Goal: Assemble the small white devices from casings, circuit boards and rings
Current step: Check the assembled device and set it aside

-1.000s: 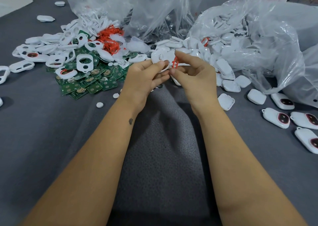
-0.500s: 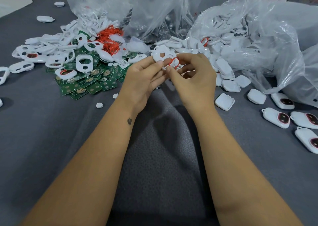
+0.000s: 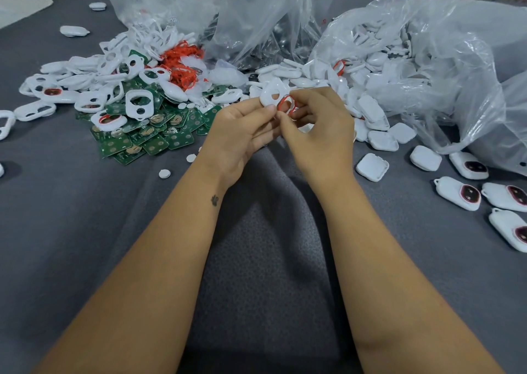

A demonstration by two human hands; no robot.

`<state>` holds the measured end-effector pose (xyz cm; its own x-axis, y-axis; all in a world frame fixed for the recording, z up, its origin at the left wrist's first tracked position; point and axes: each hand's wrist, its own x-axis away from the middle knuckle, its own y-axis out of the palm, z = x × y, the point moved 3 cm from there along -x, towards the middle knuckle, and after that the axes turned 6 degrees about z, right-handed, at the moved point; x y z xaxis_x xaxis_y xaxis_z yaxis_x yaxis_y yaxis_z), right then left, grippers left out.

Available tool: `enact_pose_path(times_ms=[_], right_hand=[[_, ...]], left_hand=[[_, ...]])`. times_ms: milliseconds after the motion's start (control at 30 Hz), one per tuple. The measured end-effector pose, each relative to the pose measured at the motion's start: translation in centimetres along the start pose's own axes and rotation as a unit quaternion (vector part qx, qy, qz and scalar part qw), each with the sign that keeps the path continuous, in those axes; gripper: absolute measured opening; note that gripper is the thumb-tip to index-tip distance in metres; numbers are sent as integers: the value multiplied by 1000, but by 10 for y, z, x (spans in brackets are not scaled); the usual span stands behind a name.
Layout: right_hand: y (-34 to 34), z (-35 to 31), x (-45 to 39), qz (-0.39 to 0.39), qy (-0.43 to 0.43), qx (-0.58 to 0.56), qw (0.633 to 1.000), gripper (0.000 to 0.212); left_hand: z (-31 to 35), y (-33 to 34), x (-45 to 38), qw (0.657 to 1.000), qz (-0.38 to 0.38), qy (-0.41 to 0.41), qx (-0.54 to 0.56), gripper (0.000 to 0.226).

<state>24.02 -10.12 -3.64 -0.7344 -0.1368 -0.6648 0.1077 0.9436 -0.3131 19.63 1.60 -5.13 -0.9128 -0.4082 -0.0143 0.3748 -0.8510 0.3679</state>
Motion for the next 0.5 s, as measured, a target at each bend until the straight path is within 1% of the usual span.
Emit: enact_pose_path(times_ms=[100, 200, 333, 500], right_hand=[[1, 0, 1, -9, -13, 7, 1000, 26], [2, 1, 1, -12, -5, 8, 1000, 26], [4, 2, 0, -9, 19, -4, 1000, 27], [4, 1, 0, 12, 23, -28, 999, 25]], left_hand=[[1, 1, 2, 1000, -5, 3, -13, 22], [2, 0, 3, 1000, -4, 7, -15, 23], [3, 1, 4, 1000, 7, 11, -14, 19], [2, 3, 5, 1000, 12, 17, 11, 17]])
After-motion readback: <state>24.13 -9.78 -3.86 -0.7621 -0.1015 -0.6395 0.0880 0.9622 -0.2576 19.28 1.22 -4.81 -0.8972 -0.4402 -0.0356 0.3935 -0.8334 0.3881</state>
